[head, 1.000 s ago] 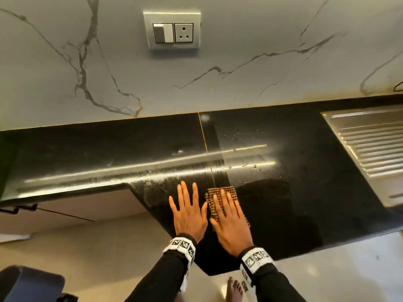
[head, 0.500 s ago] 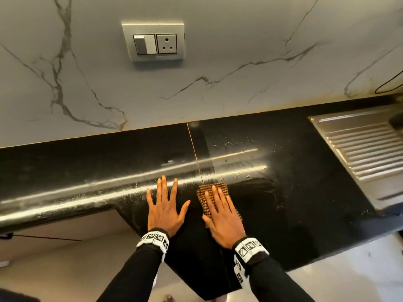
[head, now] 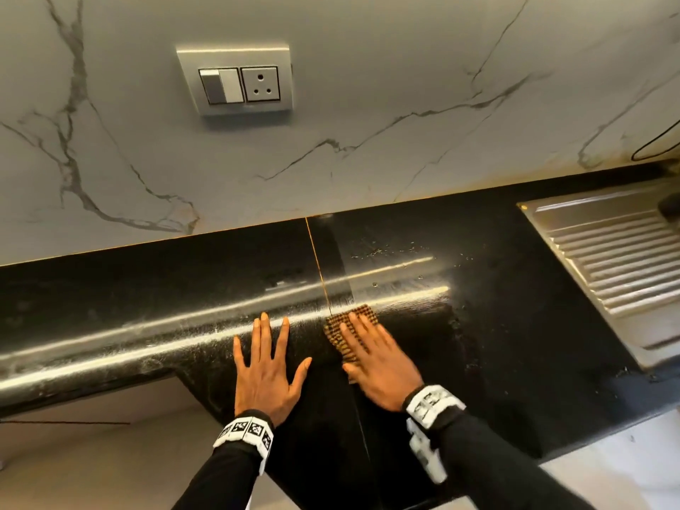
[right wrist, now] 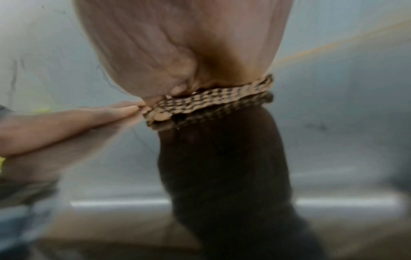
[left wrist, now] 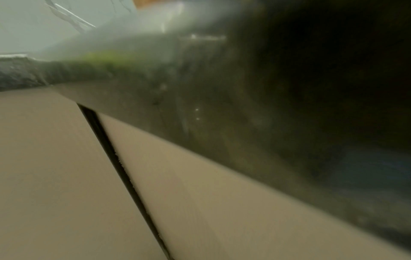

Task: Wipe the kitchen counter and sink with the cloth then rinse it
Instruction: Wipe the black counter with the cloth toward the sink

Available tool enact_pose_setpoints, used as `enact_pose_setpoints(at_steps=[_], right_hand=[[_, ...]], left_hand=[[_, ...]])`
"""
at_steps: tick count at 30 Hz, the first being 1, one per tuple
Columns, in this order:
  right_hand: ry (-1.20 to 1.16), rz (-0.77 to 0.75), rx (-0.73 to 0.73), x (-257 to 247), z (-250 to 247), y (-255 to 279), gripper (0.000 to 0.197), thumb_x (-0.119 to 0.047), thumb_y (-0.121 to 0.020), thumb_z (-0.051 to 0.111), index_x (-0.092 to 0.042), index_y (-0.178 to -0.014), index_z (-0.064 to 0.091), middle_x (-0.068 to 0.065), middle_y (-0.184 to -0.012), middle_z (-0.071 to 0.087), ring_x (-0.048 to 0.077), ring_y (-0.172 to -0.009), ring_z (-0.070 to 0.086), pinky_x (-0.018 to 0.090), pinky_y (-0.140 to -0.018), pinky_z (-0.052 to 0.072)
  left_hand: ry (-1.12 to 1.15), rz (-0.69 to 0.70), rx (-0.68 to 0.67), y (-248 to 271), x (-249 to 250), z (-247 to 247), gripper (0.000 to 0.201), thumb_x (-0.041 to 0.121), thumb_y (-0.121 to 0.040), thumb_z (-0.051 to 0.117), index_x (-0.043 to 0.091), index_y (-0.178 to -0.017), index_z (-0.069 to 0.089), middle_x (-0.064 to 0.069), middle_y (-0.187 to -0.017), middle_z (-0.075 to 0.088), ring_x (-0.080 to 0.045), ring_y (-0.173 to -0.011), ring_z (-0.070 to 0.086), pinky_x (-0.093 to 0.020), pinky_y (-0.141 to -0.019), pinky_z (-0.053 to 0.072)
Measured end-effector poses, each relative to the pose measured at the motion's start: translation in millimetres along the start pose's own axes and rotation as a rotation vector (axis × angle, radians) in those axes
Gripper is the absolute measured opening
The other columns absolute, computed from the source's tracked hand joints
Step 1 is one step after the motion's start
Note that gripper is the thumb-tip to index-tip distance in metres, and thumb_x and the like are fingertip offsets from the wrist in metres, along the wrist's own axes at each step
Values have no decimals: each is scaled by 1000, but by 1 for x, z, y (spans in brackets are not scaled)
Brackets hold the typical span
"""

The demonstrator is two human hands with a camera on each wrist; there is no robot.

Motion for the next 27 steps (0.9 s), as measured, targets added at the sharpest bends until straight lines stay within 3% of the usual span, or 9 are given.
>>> enact_pose_setpoints(at_steps=[4, 6, 10, 12, 14, 18, 23, 25, 27], right_hand=[[-46, 453, 81, 135, -33, -6, 75, -61, -99, 5, -21, -160, -13, 6, -164, -25, 27, -155, -15, 53, -126, 7], [-95, 585, 60, 137, -31, -4, 76, -60, -99, 4, -18, -159, -16, 11, -162, -27, 32, -154, -15, 53, -126, 3], [-48, 106, -36, -7, -5, -18, 72, -55, -104, 13, -20, -158, -19, 10, -163, -30, 29, -151, -27, 46, -125, -12], [5, -96, -75, -25, -2, -19, 70, -53, -106, 19, -24, -160, -14, 4, -165, -26, 21, -152, -26, 40, -124, -15], [25, -21, -29, 24, -16, -34, 68, -53, -105, 17, -25, -160, -12, 2, -166, -24, 20, -153, -22, 43, -126, -8], [-2, 466, 43, 119, -46, -43, 78, -60, -95, -7, -15, -158, -17, 11, -163, -27, 30, -154, -17, 45, -125, -8], [-21, 94, -35, -12, -12, -36, 72, -56, -105, 13, -18, -159, -16, 9, -164, -29, 25, -151, -29, 42, -124, -14], [-3, -7, -37, -9, -17, -41, 70, -55, -106, 18, -22, -160, -14, 3, -165, -27, 18, -152, -27, 38, -123, -15], [21, 92, 11, 46, -30, -55, 69, -50, -107, 25, -24, -161, -9, 2, -168, -20, 19, -154, -20, 41, -126, -8]], left_hand=[[-5, -5, 1, 0, -1, 0, 83, 72, -99, 23, 23, -166, 13, -13, -173, -5, -30, -160, -2, -65, -124, 9], [10, -3, 5, 1, -2, -2, 83, 72, -99, 25, 23, -166, 13, -13, -173, -3, -30, -160, -1, -65, -124, 9], [10, 1, -3, 1, -1, -2, 84, 71, -98, 25, 24, -166, 9, -12, -173, -4, -29, -160, -2, -65, -124, 10], [24, 0, 0, 0, 0, -3, 84, 71, -98, 26, 24, -166, 9, -12, -173, -2, -29, -160, -1, -66, -124, 10], [28, 6, -3, -1, 0, -2, 85, 71, -98, 28, 24, -166, 9, -14, -173, 0, -30, -160, 0, -66, -124, 9], [15, -1, -19, 0, 0, -2, 85, 72, -98, 25, 24, -166, 5, -14, -173, -2, -29, -160, -2, -66, -124, 9], [39, 18, -12, 0, 2, -6, 85, 70, -98, 23, 21, -166, 9, -15, -173, -2, -30, -160, 1, -67, -123, 9], [45, 20, -12, -1, 3, -6, 85, 70, -98, 24, 20, -166, 9, -15, -173, -3, -31, -160, 2, -67, -123, 10], [41, 20, -24, -1, 2, -4, 85, 69, -99, 25, 20, -166, 9, -16, -173, -4, -31, -160, 1, -67, -123, 10]])
Point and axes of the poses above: each hand's wrist, its own y-axis away from the middle knuckle, its own z-axis out of the palm, x = y × z, the point moved 10 cm from there along -y, towards the middle knuckle
